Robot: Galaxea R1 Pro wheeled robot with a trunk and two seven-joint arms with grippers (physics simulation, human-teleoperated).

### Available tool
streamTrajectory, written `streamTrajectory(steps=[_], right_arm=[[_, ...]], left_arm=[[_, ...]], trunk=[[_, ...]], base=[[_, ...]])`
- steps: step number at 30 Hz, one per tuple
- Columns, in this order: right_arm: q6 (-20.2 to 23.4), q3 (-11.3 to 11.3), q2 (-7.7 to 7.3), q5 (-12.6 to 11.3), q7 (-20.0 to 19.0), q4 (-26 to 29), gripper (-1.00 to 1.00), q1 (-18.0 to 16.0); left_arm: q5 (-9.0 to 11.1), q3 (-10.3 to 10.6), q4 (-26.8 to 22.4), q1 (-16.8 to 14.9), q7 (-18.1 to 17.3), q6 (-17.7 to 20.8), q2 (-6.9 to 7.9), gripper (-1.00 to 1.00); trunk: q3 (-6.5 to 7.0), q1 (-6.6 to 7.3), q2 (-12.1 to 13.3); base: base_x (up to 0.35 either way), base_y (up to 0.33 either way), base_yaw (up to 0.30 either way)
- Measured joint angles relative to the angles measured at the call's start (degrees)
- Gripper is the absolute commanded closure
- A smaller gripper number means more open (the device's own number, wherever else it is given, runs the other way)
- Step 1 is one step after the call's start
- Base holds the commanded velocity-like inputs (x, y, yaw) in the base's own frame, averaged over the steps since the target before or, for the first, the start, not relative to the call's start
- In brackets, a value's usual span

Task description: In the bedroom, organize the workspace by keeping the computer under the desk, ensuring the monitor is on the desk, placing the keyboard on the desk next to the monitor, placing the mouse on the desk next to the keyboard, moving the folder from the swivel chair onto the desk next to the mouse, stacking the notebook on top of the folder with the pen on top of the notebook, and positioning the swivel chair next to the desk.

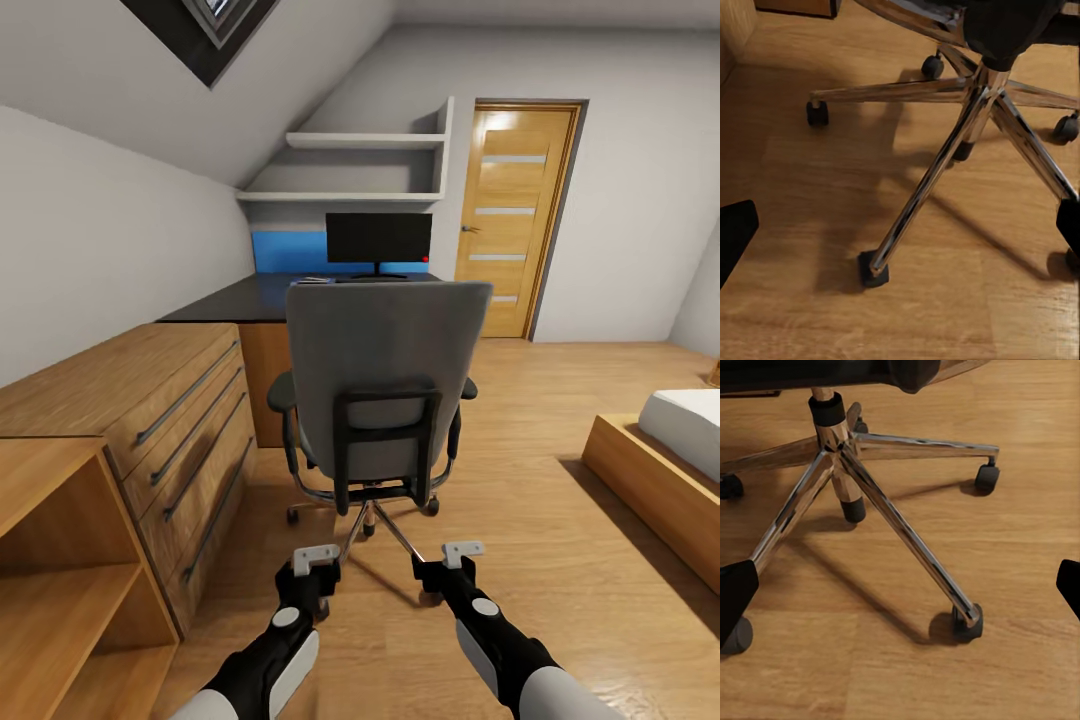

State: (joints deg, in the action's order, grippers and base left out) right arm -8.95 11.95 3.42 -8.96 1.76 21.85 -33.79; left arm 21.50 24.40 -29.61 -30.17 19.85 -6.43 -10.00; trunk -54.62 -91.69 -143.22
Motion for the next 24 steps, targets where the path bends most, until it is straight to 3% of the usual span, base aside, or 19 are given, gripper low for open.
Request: streamTrajectory(steps=[3, 10, 16, 24], right_arm=[[-0.07, -0.01, -0.01, -0.01, -0.04, 0.00, -1.00, 0.00], [-0.28, -0.03, -0.03, -0.02, -0.02, 0.01, -1.00, 0.00], [-1.02, -0.02, -0.03, 0.03, -0.18, -0.07, -1.00, 0.00], [-1.25, -0.01, -0.11, 0.07, -0.46, -0.07, -1.00, 0.00]], left_arm=[[-0.06, -0.09, 0.29, 0.00, -0.04, 1.26, 0.00, -1.00], [-0.03, -0.16, 0.62, 0.00, -0.06, -0.79, 0.00, -1.00], [-0.10, 2.31, 2.36, 0.01, -0.16, -1.19, 0.00, -1.00], [-0.12, 2.95, 2.52, 0.01, -0.17, -1.23, 0.00, -1.00]], trunk=[[0.00, 0.00, 0.00], [0.00, 0.00, 0.00], [0.00, 0.03, 0.00], [0.00, 0.01, 0.00]], base=[[0.000, 0.000, 0.000], [0.000, 0.000, 0.000], [0.198, -0.003, 0.000], [0.158, -0.018, 0.000]])
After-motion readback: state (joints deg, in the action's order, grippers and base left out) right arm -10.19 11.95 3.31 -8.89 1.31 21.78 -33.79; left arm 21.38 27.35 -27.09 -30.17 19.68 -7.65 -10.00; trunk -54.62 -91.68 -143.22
